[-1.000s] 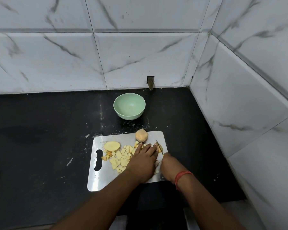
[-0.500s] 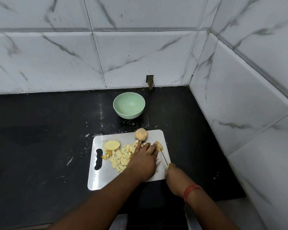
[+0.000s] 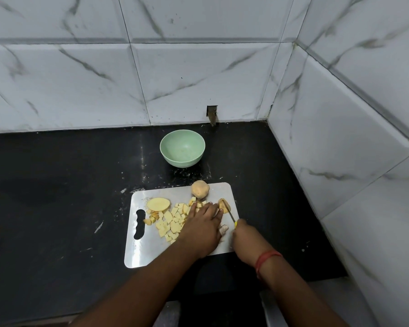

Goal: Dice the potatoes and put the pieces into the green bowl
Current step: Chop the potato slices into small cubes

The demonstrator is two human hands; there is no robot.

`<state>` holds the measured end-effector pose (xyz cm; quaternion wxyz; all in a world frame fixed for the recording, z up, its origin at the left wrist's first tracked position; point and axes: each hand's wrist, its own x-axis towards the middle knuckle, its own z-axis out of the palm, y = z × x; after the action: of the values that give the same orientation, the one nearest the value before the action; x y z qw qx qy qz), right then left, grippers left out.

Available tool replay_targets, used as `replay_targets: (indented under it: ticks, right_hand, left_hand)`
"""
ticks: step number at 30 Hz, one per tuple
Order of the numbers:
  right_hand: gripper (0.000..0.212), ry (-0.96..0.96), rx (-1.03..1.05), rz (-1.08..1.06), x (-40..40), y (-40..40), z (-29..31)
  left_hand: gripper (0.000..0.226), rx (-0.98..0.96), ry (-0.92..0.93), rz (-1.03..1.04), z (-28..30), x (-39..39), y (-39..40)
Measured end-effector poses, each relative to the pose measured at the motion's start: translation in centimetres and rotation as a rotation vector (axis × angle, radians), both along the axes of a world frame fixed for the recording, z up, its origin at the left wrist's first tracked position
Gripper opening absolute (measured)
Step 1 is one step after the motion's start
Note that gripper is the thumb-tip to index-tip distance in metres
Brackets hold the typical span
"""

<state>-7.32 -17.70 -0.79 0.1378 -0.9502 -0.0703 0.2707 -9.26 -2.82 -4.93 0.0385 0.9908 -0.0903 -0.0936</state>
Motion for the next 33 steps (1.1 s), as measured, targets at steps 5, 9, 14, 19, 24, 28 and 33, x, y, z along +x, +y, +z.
replay_targets:
  ticks: [5,9,14,19,24,28,33]
  right_hand:
    - [0.031,-0.005,0.005,0.026,0.5,1.0,-0.1]
    - [0.033,-0.001,-0.005,0.04,0.5,1.2,0.0]
    - [0.036,0.025,-0.095,0.044,1.1,2.2,-0.4]
    - [0.032,0.026,-0.131,0.095,0.4,1.3,-0.8]
    - [0.031,0.064,-0.042,0.075,-0.7,-0.2,-1.3]
    - [0.034,0.087,-0.119,0.109,-1.7,-1.0,-1.4]
    - [0.021,0.053,0.029,0.019,-1.7,-2.7,-0.4]
  left_hand:
    - [0.062,-0.016,-0.014,0.008,0.3,0.2,0.1]
    - [0.058,-0.024,-0.01,0.005,0.5,0.2,0.0]
    - [0.058,-0.023,-0.005,0.013,0.5,0.2,0.0]
    - [0.073,0.0,-0.041,0.015,0.2,0.4,-0.3]
    - [0.09,0.0,-0.073,0.015,0.1,0.4,-0.3]
    - [0.092,0.001,-0.048,0.03,0.2,0.4,-0.4]
    - [0.091,0.005,-0.064,0.039,-0.1,0.2,-0.6]
